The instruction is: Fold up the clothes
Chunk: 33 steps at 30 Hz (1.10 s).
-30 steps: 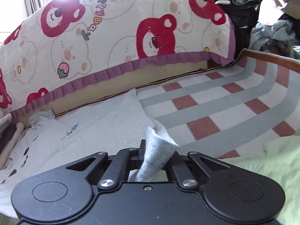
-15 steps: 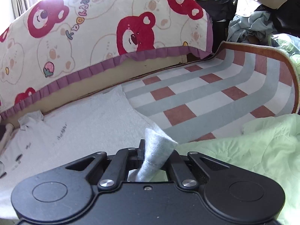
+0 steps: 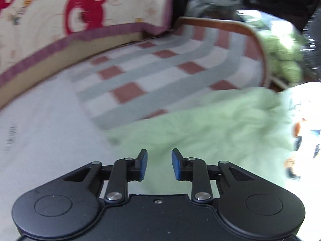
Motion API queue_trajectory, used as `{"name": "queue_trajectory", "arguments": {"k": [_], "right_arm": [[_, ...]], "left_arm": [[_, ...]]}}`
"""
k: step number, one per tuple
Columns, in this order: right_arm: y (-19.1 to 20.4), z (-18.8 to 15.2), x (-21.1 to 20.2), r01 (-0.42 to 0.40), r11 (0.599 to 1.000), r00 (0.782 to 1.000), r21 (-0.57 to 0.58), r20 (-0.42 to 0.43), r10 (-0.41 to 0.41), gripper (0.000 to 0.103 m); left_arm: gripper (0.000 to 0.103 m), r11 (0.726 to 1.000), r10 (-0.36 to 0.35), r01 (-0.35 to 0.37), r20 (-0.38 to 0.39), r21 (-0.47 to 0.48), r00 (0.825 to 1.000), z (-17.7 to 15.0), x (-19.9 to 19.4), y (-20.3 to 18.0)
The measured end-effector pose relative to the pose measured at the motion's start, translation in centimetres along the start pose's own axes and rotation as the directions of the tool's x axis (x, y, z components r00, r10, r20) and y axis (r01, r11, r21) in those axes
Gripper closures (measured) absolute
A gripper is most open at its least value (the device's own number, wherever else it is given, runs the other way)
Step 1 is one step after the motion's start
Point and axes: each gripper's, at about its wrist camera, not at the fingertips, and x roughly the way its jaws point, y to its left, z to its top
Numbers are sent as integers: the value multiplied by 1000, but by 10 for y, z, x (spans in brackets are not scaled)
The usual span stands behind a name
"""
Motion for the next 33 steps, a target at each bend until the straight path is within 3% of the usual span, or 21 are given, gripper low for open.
{"name": "queue_trajectory", "arguments": {"k": [2,3,4,5,7,9,10,12,14,15,17,20,21,22,24,26,27,30,32,33], "right_arm": [[45,2,1,-178,980,984,-86,-48,174,69],[71,1,3,-272,954,961,-129,-87,263,67],[100,-3,4,-378,909,923,-176,-141,357,66],[131,-9,0,-490,841,869,-228,-206,450,66],[194,-24,-9,-685,656,727,-316,-345,593,66],[248,-52,-35,-797,421,599,-433,-473,646,64],[270,-68,-49,-827,302,543,-474,-535,647,59],[301,-100,-76,-847,93,461,-523,-636,619,51],[317,-130,-101,-831,-59,417,-553,-690,592,43],[321,-141,-107,-816,-93,420,-571,-695,583,37],[330,-160,-111,-782,-131,448,-610,-695,562,33],[341,-181,-107,-654,-126,577,-746,-600,554,32],[342,-182,-106,-624,-116,600,-773,-569,563,33],[341,-178,-104,-619,-107,595,-778,-554,582,50],[340,-169,-99,-610,-86,592,-788,-525,611,100],[342,-154,-92,-598,-42,616,-800,-492,615,99],[342,-145,-83,-612,22,633,-790,-474,612,99],[341,-111,-40,-684,271,684,-677,-467,560,98],[334,-95,-8,-691,440,718,-573,-475,509,93],[327,-91,6,-689,508,724,-516,-481,494,89]], "left_arm": [[99,1000,-23,23,15,-4,1000,1,-4,-1],[99,999,-43,43,30,4,999,1,-8,-3],[100,997,-72,72,41,6,997,3,-11,-5],[99,995,-102,102,42,1,994,8,-12,-7],[99,988,-155,156,35,-17,987,20,-13,-9],[100,982,-186,186,20,-18,982,34,-11,-10],[100,980,-198,198,11,-17,980,41,-11,-12],[100,969,-247,246,-11,-25,969,54,-6,-13],[100,951,-308,307,-42,-30,950,64,0,-12],[100,944,-330,329,-56,-27,942,67,3,-14],[100,935,-353,355,-71,16,933,68,6,-22],[100,919,-372,378,-71,111,926,67,7,-38],[100,914,-378,383,-58,137,924,66,5,-41],[99,908,-384,386,-42,162,922,66,2,-43],[97,888,-395,381,0,257,919,65,-10,-46],[97,858,-408,366,44,360,912,63,-24,-49],[97,851,-412,356,70,385,909,65,-30,-48],[95,851,-417,323,158,414,895,75,-46,-41],[93,871,-318,192,221,453,922,78,-41,-36],[93,875,-260,126,234,467,937,77,-32,-33]]}}
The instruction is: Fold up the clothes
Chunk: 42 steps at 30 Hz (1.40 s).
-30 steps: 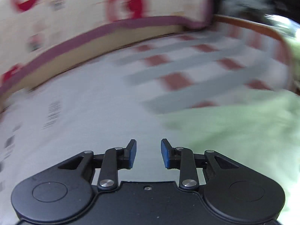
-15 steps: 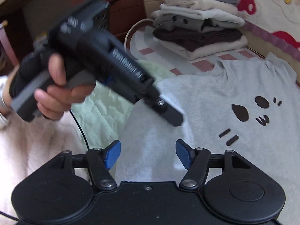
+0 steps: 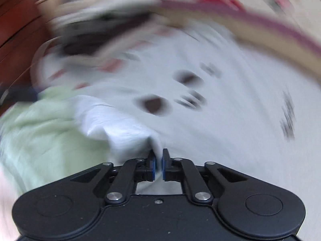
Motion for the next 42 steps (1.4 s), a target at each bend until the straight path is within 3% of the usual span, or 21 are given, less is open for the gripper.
{"name": "queue_trajectory", "arguments": {"k": [2,3,6,9,12,14,15,17,19,20,21,22,25,27,29,30,31,32,33,38,42], "right_arm": [[-22,-7,2,-20,990,1000,141,4,20,85],[-30,-10,2,-29,981,1000,192,8,28,80],[-37,-14,0,-42,969,999,243,25,37,80],[-28,-12,-2,9,982,998,191,56,-20,73],[-21,-8,-11,109,987,984,120,129,-124,65],[-18,-6,-21,164,985,970,49,174,-170,65],[-16,-4,-25,177,984,966,6,192,-175,67],[-7,-4,-37,176,981,959,-79,239,-152,69],[10,-8,-47,104,977,963,-185,265,-52,68],[19,-11,-50,64,969,963,-239,268,3,66],[28,-14,-50,46,958,965,-282,260,31,55],[36,-16,-43,59,949,971,-309,238,17,45],[56,-22,-22,91,919,985,-384,170,-26,45],[55,-22,-8,117,914,987,-387,146,-65,45],[46,-14,-9,151,922,975,-358,205,-81,49],[40,-6,-13,170,930,965,-325,247,-90,52],[34,1,-17,187,938,953,-292,287,-100,61],[27,9,-20,200,945,944,-259,310,-115,68],[20,16,-20,204,952,944,-228,302,-130,76],[-6,23,-26,168,981,955,-95,262,-138,76],[-1,6,-31,84,994,964,-73,257,-63,56]], "left_arm": [[93,997,82,-81,-62,21,995,-12,20,11],[93,996,80,-83,-99,-31,992,-17,30,20],[93,968,-31,3,-111,-249,993,-19,48,48],[83,929,-89,63,-56,-364,994,-8,61,66],[80,924,-106,86,-32,-372,994,6,82,75],[80,920,-127,119,4,-375,992,13,96,78],[80,924,-132,131,22,-358,991,17,101,78],[80,953,-88,87,12,-291,996,25,108,72],[80,974,-54,51,-6,-222,999,26,107,67],[80,978,-54,51,-7,-202,999,25,102,65],[80,981,-56,54,-8,-186,998,23,95,63],[80,984,-59,57,-9,-169,998,21,88,61],[80,1000,1,0,-27,12,1000,15,68,43],[77,987,-10,20,-65,161,998,9,63,29],[75,976,-129,152,-146,154,981,4,67,26],[75,975,-170,191,-171,117,971,2,71,25],[74,970,-210,229,-194,78,958,0,75,25],[73,972,-211,227,-193,67,958,-1,78,25],[73,977,-185,200,-177,72,967,-1,81,25],[66,995,-56,62,-87,76,995,2,97,33],[65,996,29,-29,-4,82,1000,8,97,39]]}}
